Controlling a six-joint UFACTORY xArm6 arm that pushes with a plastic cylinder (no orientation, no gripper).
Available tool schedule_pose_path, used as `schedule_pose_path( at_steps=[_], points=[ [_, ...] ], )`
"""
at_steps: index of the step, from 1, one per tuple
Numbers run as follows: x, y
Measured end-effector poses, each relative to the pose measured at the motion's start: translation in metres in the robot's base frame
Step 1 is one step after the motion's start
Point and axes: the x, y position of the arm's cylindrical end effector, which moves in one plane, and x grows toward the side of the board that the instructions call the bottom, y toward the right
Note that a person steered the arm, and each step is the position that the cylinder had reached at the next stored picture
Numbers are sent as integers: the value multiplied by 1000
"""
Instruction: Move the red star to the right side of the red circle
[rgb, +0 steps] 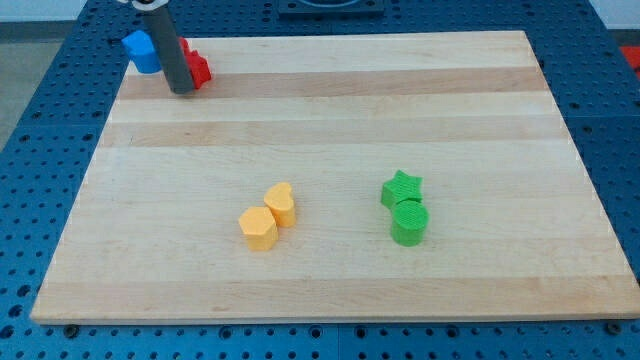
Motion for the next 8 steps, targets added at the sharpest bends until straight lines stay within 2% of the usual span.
schedule_pose_path(
  at_steps=[3, 4, 5, 6, 7, 8],
  points=[
    [-37, 13],
    [-41, 18],
    [-17, 37],
    [-30, 64],
    [-50, 65],
    [-51, 52]
  ],
)
